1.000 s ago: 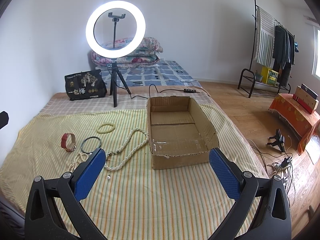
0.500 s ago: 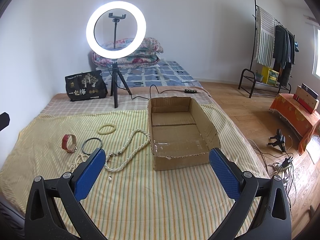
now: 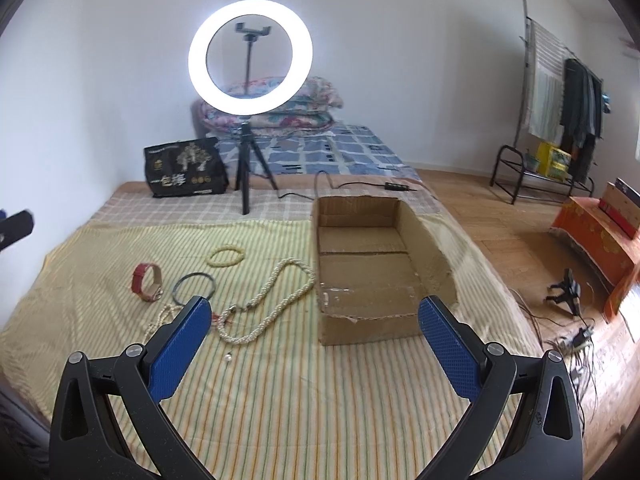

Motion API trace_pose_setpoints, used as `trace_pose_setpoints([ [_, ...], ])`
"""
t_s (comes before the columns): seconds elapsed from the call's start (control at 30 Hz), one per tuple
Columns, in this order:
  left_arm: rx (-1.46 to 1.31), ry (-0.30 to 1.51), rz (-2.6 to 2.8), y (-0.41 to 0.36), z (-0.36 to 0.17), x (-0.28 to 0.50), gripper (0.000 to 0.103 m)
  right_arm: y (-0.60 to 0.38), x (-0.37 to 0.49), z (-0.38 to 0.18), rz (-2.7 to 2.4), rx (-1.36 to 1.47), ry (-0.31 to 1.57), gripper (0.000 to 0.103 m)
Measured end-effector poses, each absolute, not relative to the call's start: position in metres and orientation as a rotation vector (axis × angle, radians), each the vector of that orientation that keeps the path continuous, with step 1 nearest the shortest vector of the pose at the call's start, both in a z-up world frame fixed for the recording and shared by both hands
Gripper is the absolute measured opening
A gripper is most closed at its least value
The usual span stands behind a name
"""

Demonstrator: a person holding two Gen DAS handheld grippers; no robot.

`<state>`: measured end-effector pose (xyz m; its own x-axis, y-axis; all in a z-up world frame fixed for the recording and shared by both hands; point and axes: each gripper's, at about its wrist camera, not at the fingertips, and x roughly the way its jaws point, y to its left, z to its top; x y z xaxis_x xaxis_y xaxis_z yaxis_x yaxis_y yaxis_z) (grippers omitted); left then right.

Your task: Organize jewelry

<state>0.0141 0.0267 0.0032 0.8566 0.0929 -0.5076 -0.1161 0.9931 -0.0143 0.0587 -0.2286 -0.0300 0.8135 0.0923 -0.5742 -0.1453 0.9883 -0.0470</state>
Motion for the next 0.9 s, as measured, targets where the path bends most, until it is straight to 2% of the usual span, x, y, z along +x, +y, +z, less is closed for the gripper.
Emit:
trace_pose_setpoints([
  [0.17, -0.079, 0.562, 0.131, 0.047, -0.002, 0.027, 0.103, -0.219, 0.064, -0.045, 0.233, -0.129, 0.640, 0.102],
  [0.23, -0.098, 0.583, 0.121, 0.056, -0.005, 0.035, 0.099, -0.215, 0.067, -0.051, 0.268, -0.154, 0.665, 0.102],
  [0.37, -0.138, 0.637, 0.102, 0.070, -0.014, 0.052, 0.098, -0.207, 0.074, -0.059, 0.355, -0.187, 0.723, 0.102],
  [0.47, -0.180, 0.706, 0.061, 0.076, -0.025, 0.069, 0.082, -0.193, 0.085, -0.067, 0.426, -0.225, 0.785, 0.101],
  [0.6, -0.200, 0.779, 0.052, 0.079, -0.041, 0.088, 0.073, -0.171, 0.098, -0.082, 0.537, -0.300, 0.850, 0.085],
  [0.7, -0.216, 0.852, 0.017, 0.077, -0.055, 0.103, 0.072, -0.159, 0.107, -0.094, 0.585, -0.339, 0.898, 0.080],
  [0.73, -0.237, 0.883, 0.003, 0.077, -0.062, 0.110, 0.072, -0.158, 0.111, -0.098, 0.592, -0.345, 0.915, 0.077],
  [0.77, -0.252, 0.909, -0.009, 0.076, -0.067, 0.114, 0.072, -0.156, 0.116, -0.103, 0.605, -0.346, 0.937, 0.068],
  [0.8, -0.267, 0.935, -0.018, 0.075, -0.073, 0.119, 0.072, -0.154, 0.121, -0.106, 0.619, -0.344, 0.959, 0.065],
  [0.9, -0.289, 0.992, -0.040, 0.067, -0.087, 0.131, 0.072, -0.147, 0.133, -0.116, 0.634, -0.347, 1.000, 0.059],
])
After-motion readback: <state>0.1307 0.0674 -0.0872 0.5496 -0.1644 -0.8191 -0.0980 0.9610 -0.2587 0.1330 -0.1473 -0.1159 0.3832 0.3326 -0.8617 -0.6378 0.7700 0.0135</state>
